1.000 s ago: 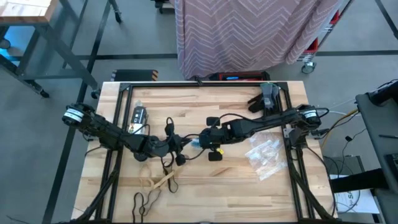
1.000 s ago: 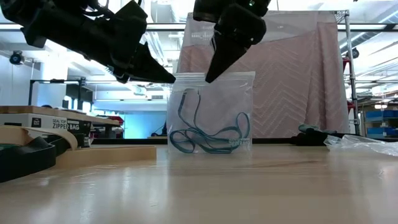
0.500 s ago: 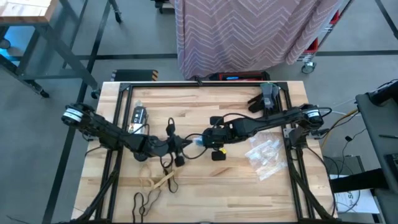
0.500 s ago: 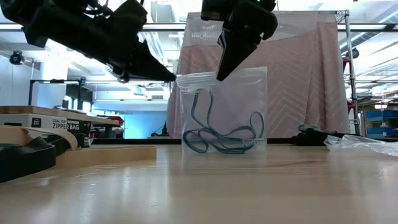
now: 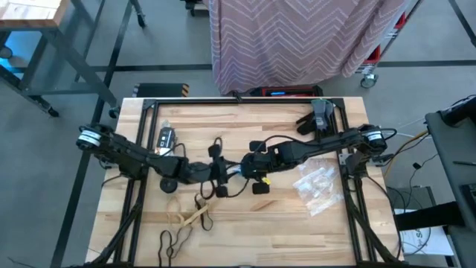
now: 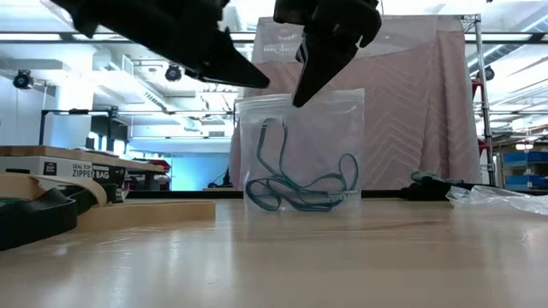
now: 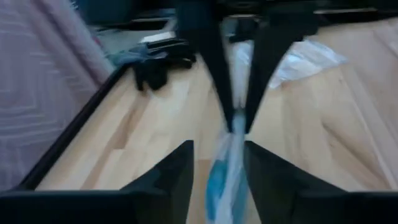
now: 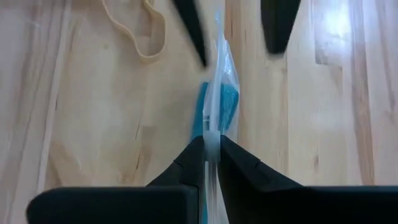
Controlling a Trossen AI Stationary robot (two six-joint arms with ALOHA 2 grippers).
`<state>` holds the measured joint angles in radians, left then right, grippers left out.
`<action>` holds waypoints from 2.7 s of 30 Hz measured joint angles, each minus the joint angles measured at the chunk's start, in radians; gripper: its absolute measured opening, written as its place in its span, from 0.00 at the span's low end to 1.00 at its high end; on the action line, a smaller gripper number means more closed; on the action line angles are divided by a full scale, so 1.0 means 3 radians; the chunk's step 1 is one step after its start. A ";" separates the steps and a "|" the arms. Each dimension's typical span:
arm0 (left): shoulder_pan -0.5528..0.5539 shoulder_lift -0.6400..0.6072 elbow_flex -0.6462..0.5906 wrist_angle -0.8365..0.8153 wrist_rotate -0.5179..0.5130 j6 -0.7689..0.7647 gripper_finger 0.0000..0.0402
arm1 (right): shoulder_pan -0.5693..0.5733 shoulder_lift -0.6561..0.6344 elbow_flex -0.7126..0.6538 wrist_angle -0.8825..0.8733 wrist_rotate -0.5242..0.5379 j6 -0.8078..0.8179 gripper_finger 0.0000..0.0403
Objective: Sort rubber bands
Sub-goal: Close the transparent zip bag
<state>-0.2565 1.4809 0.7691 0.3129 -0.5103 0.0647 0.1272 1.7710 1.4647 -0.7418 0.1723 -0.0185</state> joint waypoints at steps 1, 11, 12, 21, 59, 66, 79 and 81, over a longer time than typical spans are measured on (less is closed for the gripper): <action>0.0019 0.0036 0.0032 -0.0010 0.0096 0.0034 0.35 | -0.0001 0.0000 0.0000 0.0001 0.0001 0.0000 0.05; 0.0117 0.0417 0.0309 -0.0172 0.0327 0.0043 0.33 | -0.0001 0.0000 -0.0001 0.0064 0.0001 0.0005 0.06; 0.0118 0.0437 0.0324 -0.0168 0.0327 0.0043 0.31 | -0.0001 0.0000 -0.0001 0.0065 0.0001 0.0005 0.06; 0.0121 0.0341 0.0328 -0.0178 0.0330 0.0031 0.21 | -0.0001 0.0001 -0.0003 0.0066 0.0002 0.0005 0.07; 0.0119 0.0320 0.0324 -0.0419 0.0064 -0.0088 0.00 | -0.0001 -0.0128 0.0003 -0.0474 0.0001 0.0257 0.06; 0.0113 0.0273 0.0321 -0.0618 -0.0032 -0.0182 0.00 | -0.0003 -0.0191 0.0001 -0.0630 0.0002 0.0271 0.08; 0.0098 0.0134 0.0290 -0.0766 -0.0124 -0.0225 0.00 | -0.0003 -0.0282 0.0001 -0.1036 0.0011 0.0388 0.09; 0.0098 0.0135 0.0278 -0.0788 -0.0137 -0.0229 0.00 | -0.0001 -0.0301 -0.0009 -0.1133 0.0010 0.0389 0.09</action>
<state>-0.2272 1.5215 0.8523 0.0765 -0.5514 -0.0039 0.1268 1.6807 1.4620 -1.0816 0.1753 0.0982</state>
